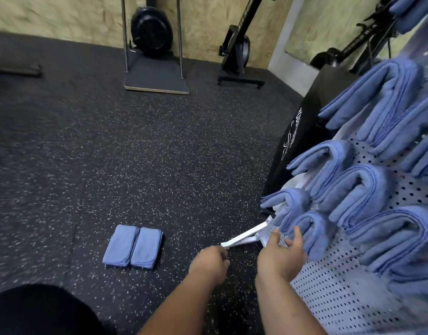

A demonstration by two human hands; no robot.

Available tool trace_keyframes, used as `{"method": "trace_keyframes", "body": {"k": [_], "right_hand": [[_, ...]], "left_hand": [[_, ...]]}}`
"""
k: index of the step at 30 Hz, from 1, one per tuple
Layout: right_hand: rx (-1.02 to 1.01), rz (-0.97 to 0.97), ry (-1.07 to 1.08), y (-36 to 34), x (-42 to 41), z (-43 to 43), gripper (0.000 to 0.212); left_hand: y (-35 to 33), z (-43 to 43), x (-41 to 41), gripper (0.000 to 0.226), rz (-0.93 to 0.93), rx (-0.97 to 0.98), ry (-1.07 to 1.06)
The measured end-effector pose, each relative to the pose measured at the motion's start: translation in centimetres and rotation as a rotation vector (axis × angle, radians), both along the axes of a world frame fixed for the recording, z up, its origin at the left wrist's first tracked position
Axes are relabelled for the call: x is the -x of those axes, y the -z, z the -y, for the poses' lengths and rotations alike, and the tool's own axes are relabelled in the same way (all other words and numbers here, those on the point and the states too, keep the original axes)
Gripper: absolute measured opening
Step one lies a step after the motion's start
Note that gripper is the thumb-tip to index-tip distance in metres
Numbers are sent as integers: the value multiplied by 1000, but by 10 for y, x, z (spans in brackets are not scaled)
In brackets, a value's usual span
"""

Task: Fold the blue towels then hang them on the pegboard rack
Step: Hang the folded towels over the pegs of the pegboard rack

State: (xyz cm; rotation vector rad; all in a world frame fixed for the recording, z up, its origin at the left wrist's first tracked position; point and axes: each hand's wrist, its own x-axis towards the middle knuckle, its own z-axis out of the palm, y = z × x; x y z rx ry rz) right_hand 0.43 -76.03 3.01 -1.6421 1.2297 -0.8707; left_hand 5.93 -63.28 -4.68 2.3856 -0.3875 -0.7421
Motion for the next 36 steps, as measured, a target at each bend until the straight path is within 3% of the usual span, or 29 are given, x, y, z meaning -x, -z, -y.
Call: {"method": "trace_keyframes", "body": {"k": [11, 25, 36], "right_hand": [[-84, -97, -297, 36, -63, -76, 53], [-3, -481, -760, 143, -147, -149, 58], [280, -854, -1184, 233, -194, -155, 71]], "left_hand": [[23, -124, -32, 35, 10, -106, -168], [86, -206, -89, 53, -67, -127, -400], [138, -231, -112, 49, -52, -300, -293]]}}
